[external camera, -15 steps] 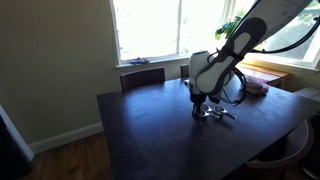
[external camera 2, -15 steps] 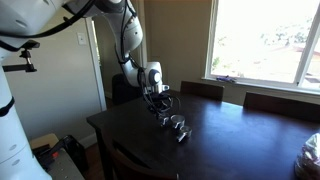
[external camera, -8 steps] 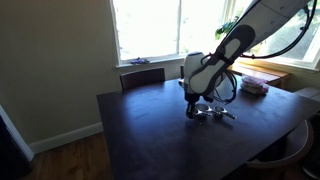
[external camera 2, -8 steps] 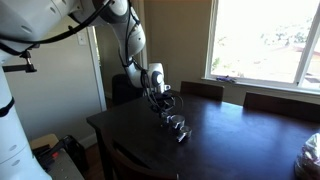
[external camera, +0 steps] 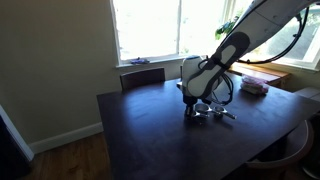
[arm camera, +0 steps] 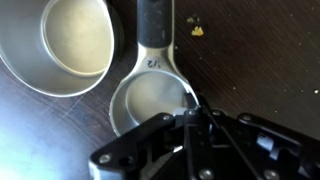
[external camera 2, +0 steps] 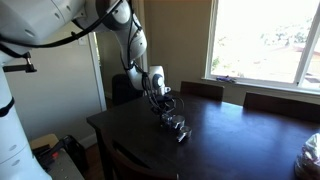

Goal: Unstack the silver pots.

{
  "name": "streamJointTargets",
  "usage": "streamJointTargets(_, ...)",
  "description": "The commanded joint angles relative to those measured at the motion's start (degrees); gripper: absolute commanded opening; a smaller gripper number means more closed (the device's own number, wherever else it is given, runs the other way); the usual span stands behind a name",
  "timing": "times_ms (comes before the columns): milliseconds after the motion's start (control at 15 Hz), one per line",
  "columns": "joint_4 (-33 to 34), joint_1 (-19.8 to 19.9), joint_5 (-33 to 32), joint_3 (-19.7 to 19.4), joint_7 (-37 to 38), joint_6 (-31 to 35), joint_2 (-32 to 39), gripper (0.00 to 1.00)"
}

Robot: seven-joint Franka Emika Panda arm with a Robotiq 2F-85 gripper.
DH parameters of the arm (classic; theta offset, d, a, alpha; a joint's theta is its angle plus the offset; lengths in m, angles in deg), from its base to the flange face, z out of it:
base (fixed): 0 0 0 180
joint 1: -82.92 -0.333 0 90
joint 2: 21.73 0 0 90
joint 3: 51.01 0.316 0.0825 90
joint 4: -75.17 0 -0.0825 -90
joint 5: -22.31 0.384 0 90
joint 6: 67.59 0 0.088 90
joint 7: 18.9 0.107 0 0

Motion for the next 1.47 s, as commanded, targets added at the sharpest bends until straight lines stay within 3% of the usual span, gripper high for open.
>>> streamJointTargets(0, 0.54, 0.67, -1.38, 0.65, -0.80, -1.46, 0.03, 0.01)
streamJointTargets(67, 0.23, 0.56, -1.61, 0.48, -0.61, -1.39, -0.14, 0.01)
streamJointTargets(133, -0.07, 0.45, -1.75, 0.32, -0.38, -1.50, -0.42, 0.27)
streamJointTargets(267, -0.90, 0.11, -2.28, -0.12, 0.22, -0.98, -1.11, 0.36)
streamJointTargets(933, -5.27, 1.00, -2.14, 0.37, 0.47, -0.64, -6.03, 0.98)
streamJointTargets(1400, -8.93, 0.70, -1.99, -0.75, 2.98, -1.20, -10.80, 1.00)
